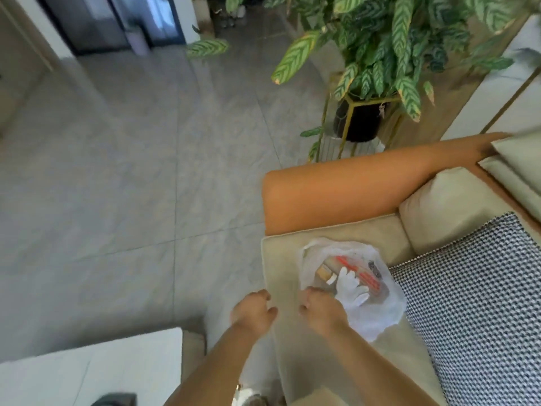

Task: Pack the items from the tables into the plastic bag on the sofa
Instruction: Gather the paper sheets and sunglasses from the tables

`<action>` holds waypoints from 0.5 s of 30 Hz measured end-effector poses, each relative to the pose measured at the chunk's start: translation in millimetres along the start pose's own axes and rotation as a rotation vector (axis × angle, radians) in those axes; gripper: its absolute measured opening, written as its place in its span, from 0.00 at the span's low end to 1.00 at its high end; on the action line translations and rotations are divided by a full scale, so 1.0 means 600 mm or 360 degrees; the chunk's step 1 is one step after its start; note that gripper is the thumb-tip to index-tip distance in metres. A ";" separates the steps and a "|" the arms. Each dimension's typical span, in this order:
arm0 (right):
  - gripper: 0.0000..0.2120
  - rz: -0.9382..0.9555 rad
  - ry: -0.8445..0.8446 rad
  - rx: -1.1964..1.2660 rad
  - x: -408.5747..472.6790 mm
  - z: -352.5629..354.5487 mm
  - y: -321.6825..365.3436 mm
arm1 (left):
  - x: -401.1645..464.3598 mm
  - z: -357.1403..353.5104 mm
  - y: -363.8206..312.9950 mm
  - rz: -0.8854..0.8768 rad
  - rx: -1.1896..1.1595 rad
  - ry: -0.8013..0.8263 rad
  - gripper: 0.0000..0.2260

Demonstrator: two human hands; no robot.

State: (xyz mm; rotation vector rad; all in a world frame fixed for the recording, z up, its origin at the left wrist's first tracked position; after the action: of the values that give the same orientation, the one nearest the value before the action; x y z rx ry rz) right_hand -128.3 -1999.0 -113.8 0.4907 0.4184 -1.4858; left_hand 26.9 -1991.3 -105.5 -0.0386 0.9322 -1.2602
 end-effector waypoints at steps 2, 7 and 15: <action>0.14 0.0142 -0.0012 -0.0133 -0.017 0.001 0.064 | -0.035 0.021 0.059 0.0105 -0.0122 -0.0070 0.18; 0.14 0.0460 -0.0046 -0.0201 -0.079 -0.032 0.222 | -0.146 0.065 0.203 0.0350 -0.0315 -0.0303 0.16; 0.16 0.0816 -0.0058 -0.0316 -0.261 -0.108 0.408 | -0.386 0.059 0.400 0.0575 -0.0435 -0.0582 0.18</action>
State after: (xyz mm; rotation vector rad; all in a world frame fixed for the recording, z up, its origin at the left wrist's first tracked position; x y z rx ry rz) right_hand 111.1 -1827.8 -68.4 0.3763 0.3725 -0.9465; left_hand 237.2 -1732.4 -69.2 -0.2936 0.7453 -0.7532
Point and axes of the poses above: each hand's wrist, its own x-axis towards the middle knuckle, its own z-axis out of the back of the hand, y = z × x, the point moved 10 cm from there along x, towards the middle knuckle, and after that the axes turned 15 degrees about -x, right-handed, at the moved point
